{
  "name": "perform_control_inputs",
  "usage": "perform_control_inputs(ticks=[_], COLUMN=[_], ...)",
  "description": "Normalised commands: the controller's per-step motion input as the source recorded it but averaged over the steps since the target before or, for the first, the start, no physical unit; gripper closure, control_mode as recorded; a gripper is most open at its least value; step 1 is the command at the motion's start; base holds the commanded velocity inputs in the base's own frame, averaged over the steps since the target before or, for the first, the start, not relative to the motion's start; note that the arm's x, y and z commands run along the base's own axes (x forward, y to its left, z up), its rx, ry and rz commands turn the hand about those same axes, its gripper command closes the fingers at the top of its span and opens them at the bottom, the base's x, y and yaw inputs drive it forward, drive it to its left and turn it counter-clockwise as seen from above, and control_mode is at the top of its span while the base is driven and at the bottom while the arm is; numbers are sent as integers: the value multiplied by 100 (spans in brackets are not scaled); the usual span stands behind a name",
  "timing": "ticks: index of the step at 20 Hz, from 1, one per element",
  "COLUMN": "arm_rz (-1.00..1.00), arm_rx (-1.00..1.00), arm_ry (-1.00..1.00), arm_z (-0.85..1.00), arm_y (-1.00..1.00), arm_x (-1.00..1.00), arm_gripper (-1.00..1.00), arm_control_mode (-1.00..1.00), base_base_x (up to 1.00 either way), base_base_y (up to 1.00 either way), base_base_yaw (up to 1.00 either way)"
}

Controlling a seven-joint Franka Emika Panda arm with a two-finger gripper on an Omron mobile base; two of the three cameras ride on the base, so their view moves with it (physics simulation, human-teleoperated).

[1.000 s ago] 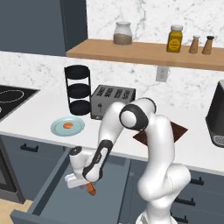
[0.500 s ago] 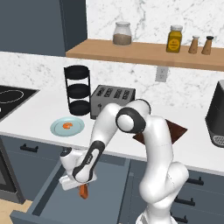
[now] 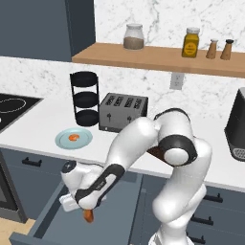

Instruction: Pick up the knife from the drawer and place it on the cutting board. Then place the meat from the plate to the cutting board.

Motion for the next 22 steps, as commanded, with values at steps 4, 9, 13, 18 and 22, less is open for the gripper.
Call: perform_control_inputs(ticks=[4, 9, 13, 18, 22], arm_rz=[-19, -32, -34, -43, -43], arm_rx=[7, 6, 11, 9, 0], arm_ry=[-15, -15, 0, 17, 25], arm_z=[100, 100, 100, 72, 37], arm_y=[-51, -27, -24, -69, -98], arm_x=[-18, -1, 0, 22, 44], arm_gripper=[100, 100, 100, 100, 100], arm_control_mode=[-100, -100, -100, -100, -100], base_base_x=[0, 0, 0, 0, 0], base_base_y=[0, 0, 0, 0, 0], base_base_yaw=[0, 0, 0, 0, 0])
